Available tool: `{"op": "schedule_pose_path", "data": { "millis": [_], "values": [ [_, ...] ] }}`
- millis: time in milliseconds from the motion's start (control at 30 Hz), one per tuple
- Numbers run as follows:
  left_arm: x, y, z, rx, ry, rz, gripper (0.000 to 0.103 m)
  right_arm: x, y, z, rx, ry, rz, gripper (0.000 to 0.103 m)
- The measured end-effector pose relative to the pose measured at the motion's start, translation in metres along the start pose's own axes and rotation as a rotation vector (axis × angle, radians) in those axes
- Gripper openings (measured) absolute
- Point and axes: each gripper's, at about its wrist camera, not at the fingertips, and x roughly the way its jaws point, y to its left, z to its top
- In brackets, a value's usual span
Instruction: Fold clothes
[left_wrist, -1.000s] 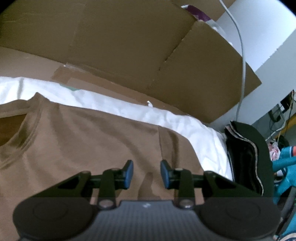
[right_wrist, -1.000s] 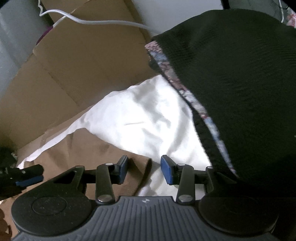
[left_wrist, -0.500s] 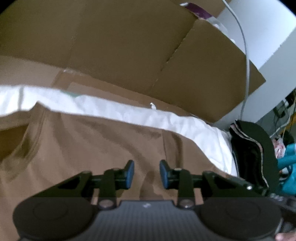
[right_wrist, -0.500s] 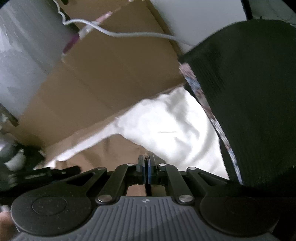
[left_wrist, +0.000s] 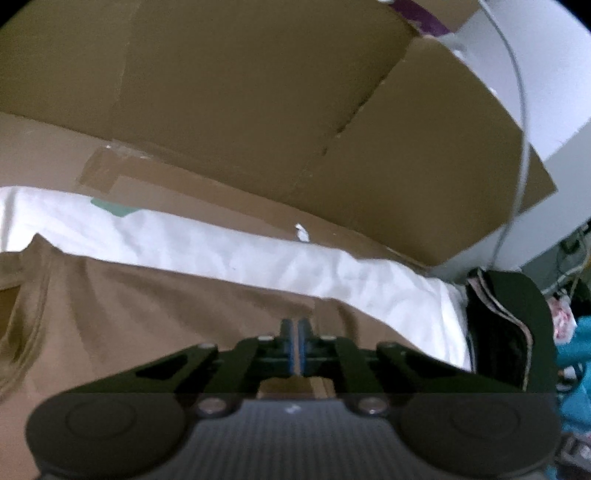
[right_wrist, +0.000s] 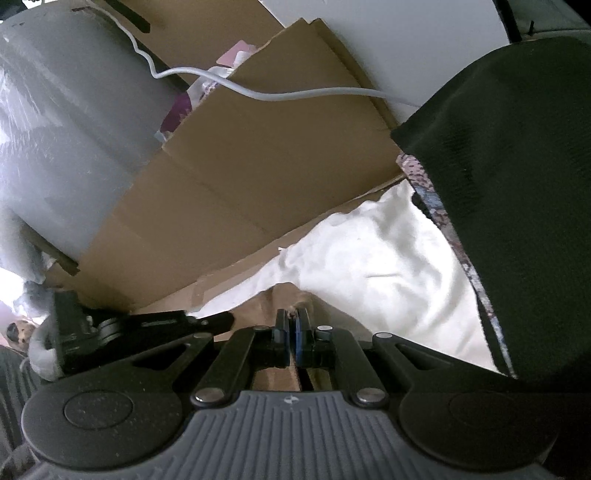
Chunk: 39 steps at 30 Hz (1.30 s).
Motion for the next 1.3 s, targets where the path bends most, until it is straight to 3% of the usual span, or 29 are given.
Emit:
{"op": "schedule_pose_path", "data": {
  "millis": [133, 567, 1300],
  "values": [
    [0.010, 0.001, 0.005, -0.055, 0.008, -0.051, 0.001, -0.004, 0.006, 0.002, 0.018, 0.003, 0.040, 0.000],
    [0.046, -0.004, 0.012, -0.053, 0.041, -0.035, 0.001, -0.003, 0.028, -0.004, 0.076, 0.044, 0.182, 0.000],
    [0.053, 0.021, 0.007, -0.189, 0.046, -0.077, 0.003, 0.022, 0.057, -0.022, 0.127, 0.110, 0.254, 0.000]
  ]
}}
